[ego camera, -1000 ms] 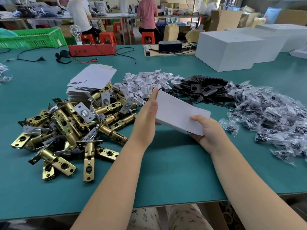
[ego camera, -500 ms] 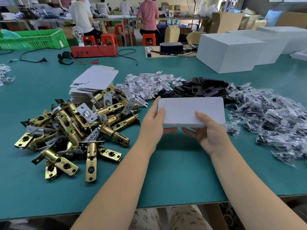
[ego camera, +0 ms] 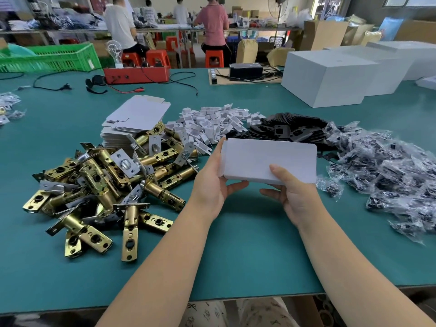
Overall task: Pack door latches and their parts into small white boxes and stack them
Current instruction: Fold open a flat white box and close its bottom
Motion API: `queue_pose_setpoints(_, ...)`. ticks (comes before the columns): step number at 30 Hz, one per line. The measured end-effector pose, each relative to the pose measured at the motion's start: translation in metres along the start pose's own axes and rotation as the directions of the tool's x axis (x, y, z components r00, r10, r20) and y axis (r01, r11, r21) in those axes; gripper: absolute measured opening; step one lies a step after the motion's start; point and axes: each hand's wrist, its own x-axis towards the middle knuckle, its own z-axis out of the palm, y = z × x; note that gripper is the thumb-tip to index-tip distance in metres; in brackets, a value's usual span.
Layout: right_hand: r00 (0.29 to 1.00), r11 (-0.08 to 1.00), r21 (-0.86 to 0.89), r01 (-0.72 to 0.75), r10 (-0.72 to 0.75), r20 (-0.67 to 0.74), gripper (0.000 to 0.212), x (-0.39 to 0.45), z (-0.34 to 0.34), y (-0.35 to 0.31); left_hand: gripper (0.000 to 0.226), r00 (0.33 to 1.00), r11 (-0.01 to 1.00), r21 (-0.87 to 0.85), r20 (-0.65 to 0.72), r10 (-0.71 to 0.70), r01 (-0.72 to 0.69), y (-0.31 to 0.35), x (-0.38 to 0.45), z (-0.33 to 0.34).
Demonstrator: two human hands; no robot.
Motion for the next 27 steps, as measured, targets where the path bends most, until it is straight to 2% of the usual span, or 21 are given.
queue_pose_setpoints(2,1.0,1.0,-0.022,0.007,-0.007,-0.018,0.058,0.0,0.0,0.001,0.043,1.0,0.998,0.062,0.008,0.019,-0.019,-0.001,0.0,-0.002)
queue_pose_setpoints(4,1.0,0.999,-0.038,0.005,-0.006,-0.011,0.052,0.0,-0.001,0.001,0.039,1.0,0.998,0.054,-0.012,0.029,-0.028,-0.002,0.001,-0.002)
queue_pose_setpoints(6,0.999,0.998,-0.055,0.006,-0.004,0.034,0.045,-0.001,0.0,0.0,0.034,0.994,0.999,-0.031,-0.108,0.003,-0.007,-0.002,0.002,0.001)
queue_pose_setpoints(9,0.996,0.996,-0.093,0.013,-0.005,0.093,0.045,-0.004,0.003,0.002,0.028,0.969,0.992,-0.123,-0.241,-0.056,0.027,0.001,0.006,0.003)
queue_pose_setpoints(12,0.996,0.99,-0.142,0.023,-0.012,0.083,0.034,-0.007,0.007,0.006,0.026,0.965,0.998,-0.06,-0.261,0.001,-0.017,0.003,0.007,0.0)
queue_pose_setpoints(14,0.998,0.989,-0.143,0.025,-0.016,0.063,0.031,-0.007,0.007,0.006,0.028,0.971,0.998,0.043,-0.234,0.052,-0.043,0.003,0.004,-0.001)
queue_pose_setpoints(16,0.999,0.991,-0.131,0.027,-0.021,0.049,0.03,-0.007,0.005,0.005,0.035,0.989,0.995,0.087,-0.137,0.064,-0.052,0.005,0.001,0.0)
queue_pose_setpoints(19,0.998,0.994,-0.111,0.017,-0.01,0.06,0.029,-0.006,0.002,0.004,0.048,0.999,0.997,0.06,0.015,0.045,-0.046,0.008,-0.003,-0.001)
queue_pose_setpoints(22,0.997,0.996,-0.082,-0.028,0.034,0.071,0.032,-0.003,0.002,0.002,0.047,0.997,0.999,0.026,0.067,0.025,-0.027,0.01,-0.002,-0.003)
queue_pose_setpoints(25,0.991,0.994,0.02,-0.108,0.106,0.079,0.045,0.0,0.001,-0.003,0.04,0.99,0.998,-0.065,0.141,-0.006,0.015,0.014,-0.002,-0.004)
queue_pose_setpoints(27,0.987,0.991,0.033,-0.133,0.129,0.1,0.05,-0.001,0.002,-0.002,0.038,0.994,0.995,-0.099,0.11,0.004,0.007,0.014,-0.002,-0.005)
